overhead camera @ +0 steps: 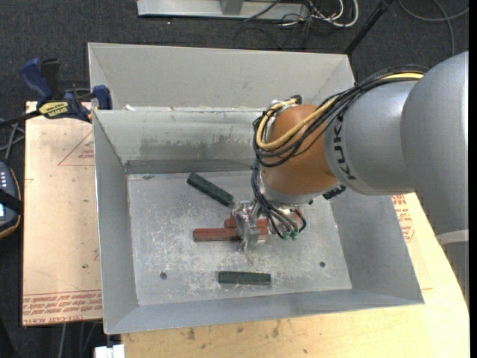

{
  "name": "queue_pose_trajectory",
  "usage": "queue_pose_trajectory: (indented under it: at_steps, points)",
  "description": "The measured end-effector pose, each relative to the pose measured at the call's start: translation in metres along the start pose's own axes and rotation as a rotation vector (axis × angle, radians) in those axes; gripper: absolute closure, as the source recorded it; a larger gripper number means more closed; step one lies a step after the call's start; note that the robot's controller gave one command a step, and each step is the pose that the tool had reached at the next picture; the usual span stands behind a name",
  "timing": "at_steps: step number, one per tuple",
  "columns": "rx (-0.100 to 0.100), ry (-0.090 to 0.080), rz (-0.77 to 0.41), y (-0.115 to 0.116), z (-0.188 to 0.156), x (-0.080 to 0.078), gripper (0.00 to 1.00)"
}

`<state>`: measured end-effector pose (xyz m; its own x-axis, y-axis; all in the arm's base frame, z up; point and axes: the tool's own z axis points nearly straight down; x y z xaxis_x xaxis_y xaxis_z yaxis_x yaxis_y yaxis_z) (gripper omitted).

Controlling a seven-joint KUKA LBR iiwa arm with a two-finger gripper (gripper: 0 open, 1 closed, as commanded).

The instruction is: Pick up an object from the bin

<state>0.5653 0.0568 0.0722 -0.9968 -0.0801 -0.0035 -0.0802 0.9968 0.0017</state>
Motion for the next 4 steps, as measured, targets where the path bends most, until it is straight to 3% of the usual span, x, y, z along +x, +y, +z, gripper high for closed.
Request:
queue_pose_trajectory:
  at_steps: [1,2,3,4]
  points:
    - [0.0,0.001,0.0,0.0,0.001,0.001,0.0]
    - [0.0,0.001,0.0,0.0,0.001,0.001,0.0]
    - [0.001,0.002,-0.049,0.02,-0.01,-0.013,0.0]
    - [0.0,0.002,-0.039,0.027,-0.014,0.042,0.0]
